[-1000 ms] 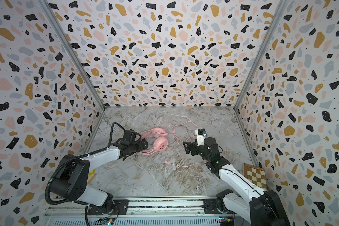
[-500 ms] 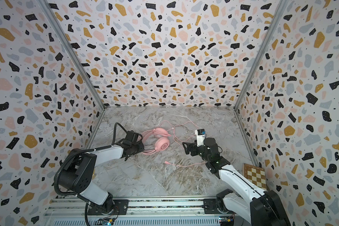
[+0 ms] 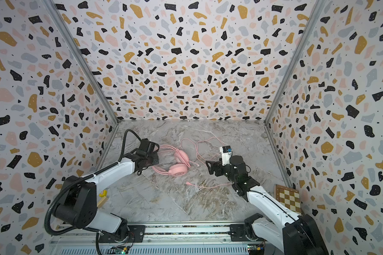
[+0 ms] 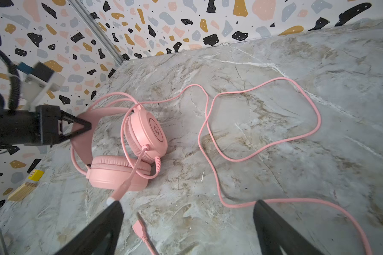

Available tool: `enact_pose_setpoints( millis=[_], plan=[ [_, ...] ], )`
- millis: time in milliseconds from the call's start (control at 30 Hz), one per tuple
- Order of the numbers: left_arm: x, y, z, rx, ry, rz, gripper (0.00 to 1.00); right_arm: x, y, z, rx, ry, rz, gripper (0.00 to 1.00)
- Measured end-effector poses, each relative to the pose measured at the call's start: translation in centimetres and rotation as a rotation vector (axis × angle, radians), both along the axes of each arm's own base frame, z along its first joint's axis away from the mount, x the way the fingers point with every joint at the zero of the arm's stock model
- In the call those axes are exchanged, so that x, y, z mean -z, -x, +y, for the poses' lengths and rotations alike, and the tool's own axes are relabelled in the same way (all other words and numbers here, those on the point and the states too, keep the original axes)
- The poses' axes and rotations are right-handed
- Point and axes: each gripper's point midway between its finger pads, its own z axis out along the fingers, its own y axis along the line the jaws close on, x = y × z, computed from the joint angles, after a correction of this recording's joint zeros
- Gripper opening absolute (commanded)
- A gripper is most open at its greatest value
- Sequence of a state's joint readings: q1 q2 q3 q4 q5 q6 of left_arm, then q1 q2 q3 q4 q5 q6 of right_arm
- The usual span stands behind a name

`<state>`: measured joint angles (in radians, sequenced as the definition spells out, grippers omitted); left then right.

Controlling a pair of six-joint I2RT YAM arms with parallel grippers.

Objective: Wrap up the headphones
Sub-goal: 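Grasp the headband with the left gripper and lift the headset up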

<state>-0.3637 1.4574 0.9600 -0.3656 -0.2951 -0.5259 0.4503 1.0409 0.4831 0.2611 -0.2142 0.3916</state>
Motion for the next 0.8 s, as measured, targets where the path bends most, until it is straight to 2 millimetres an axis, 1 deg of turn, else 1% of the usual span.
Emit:
enact_pose_setpoints(
  millis=[133, 233, 300, 400, 467, 500, 567, 633, 733, 800],
  plan=[
    [-5.7, -0.2, 2.1, -0.029, -0.118, -0.083, 0.0, 0.0, 0.0, 0.0, -0.001, 0.001, 0.0, 0.94],
    [-10.0, -0.3, 3.3, -0.035, -0.186, -0.13, 0.0, 0.0, 0.1, 0.1, -0.009, 0.008, -0.004, 0.94],
    [-13.3, -0.6, 3.4, -0.017, -0.211, -0.161, 0.0, 0.0, 0.1, 0.1, -0.015, 0.014, -0.013, 0.94],
    [-17.9, -0.9, 3.0, 0.022, -0.239, -0.191, 0.0, 0.1, -0.1, 0.5, -0.034, 0.024, -0.02, 0.94],
    [-20.4, -1.0, 2.4, 0.043, -0.266, -0.204, 0.0, 0.1, -0.5, 1.0, -0.055, 0.023, -0.024, 0.95],
    [-21.4, -1.0, 2.0, 0.055, -0.281, -0.207, 0.0, 0.2, -0.8, 1.4, -0.07, 0.023, -0.026, 0.95],
    [-22.5, -0.9, 1.4, 0.075, -0.31, -0.202, 0.0, 0.5, -1.3, 2.1, -0.098, 0.02, -0.027, 0.95],
    [-22.8, -0.6, 1.1, 0.098, -0.34, -0.186, 0.0, 0.9, -1.8, 2.9, -0.13, 0.019, -0.02, 0.95],
    [-23.3, 0.3, 1.4, 0.12, -0.375, -0.157, 0.0, 1.5, -2.6, 4.1, -0.173, 0.015, -0.002, 0.95],
    [-24.5, 0.7, 1.7, 0.131, -0.387, -0.162, 0.0, 1.8, -3.0, 4.7, -0.19, 0.01, 0.004, 0.95]
  ],
)
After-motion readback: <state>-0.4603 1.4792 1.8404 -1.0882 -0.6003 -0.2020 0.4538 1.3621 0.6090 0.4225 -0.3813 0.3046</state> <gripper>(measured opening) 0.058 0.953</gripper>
